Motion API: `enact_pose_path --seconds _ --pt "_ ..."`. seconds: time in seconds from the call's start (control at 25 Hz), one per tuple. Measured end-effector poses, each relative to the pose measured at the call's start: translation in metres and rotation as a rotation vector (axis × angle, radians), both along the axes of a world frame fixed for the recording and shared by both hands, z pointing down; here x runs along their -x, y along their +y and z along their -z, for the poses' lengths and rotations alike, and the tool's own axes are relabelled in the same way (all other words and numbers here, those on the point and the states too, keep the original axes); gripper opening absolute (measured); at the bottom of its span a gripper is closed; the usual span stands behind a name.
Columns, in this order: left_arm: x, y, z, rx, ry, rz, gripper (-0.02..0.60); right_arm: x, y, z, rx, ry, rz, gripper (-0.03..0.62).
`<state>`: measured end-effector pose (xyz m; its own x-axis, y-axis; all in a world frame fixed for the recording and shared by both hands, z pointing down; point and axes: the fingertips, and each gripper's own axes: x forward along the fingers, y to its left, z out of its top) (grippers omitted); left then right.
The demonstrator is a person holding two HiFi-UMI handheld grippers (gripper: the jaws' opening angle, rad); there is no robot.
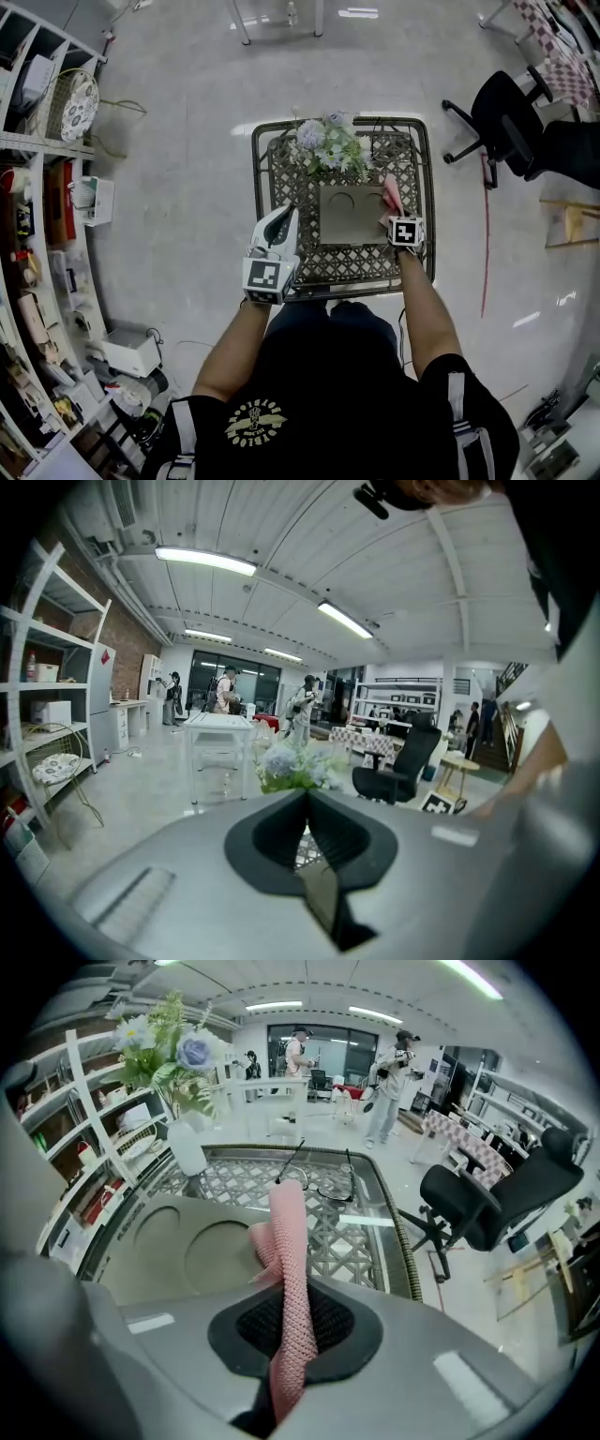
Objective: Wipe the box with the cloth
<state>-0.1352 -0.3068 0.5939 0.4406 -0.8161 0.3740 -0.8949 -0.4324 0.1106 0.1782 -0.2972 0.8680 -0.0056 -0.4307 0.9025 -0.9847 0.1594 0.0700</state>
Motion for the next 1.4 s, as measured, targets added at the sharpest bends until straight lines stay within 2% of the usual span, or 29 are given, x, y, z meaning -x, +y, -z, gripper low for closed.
enact_pose_path --seconds 0.2,0.32,0.52,0.64,0.72,0.8,0.96,1.16,1.4 --pt "-0.003 0.0 0.002 0.005 -0.003 0.006 0.0 0.009 0.005 0.016 -0.043 -0.009 0.049 0.017" --pt "-0.005 0.002 0.004 -0.008 0.003 0.004 0.0 0.037 0.014 0.034 -0.08 -0.08 0.079 0.017" --pt "-0.002 0.007 0.004 0.004 0.017 0.005 0.0 0.127 0.028 0.065 -0.112 -0.266 0.203 0.017" --pt "-0.001 0.009 0.005 0.003 0.014 0.003 0.0 0.187 0.034 0.068 -0.095 -0.352 0.29 0.017" --pt "0.001 0.01 0.007 -0.005 0.003 0.005 0.0 0.218 0.038 0.062 -0.073 -0.357 0.362 0.017" --pt "0.002 0.011 0.007 -0.002 0.001 0.004 0.0 0.235 0.041 0.047 -0.042 -0.32 0.429 0.017" --pt "0.009 0.016 0.004 0.007 0.005 0.004 0.0 0.225 0.046 0.013 0.01 -0.231 0.457 0.017" --pt "0.009 0.02 -0.003 0.015 0.014 0.0 0.0 0.181 0.054 -0.003 0.036 -0.16 0.42 0.017" --pt "-0.008 0.015 0.0 0.009 0.018 -0.027 0.0 0.127 0.054 -0.007 0.034 -0.111 0.333 0.017"
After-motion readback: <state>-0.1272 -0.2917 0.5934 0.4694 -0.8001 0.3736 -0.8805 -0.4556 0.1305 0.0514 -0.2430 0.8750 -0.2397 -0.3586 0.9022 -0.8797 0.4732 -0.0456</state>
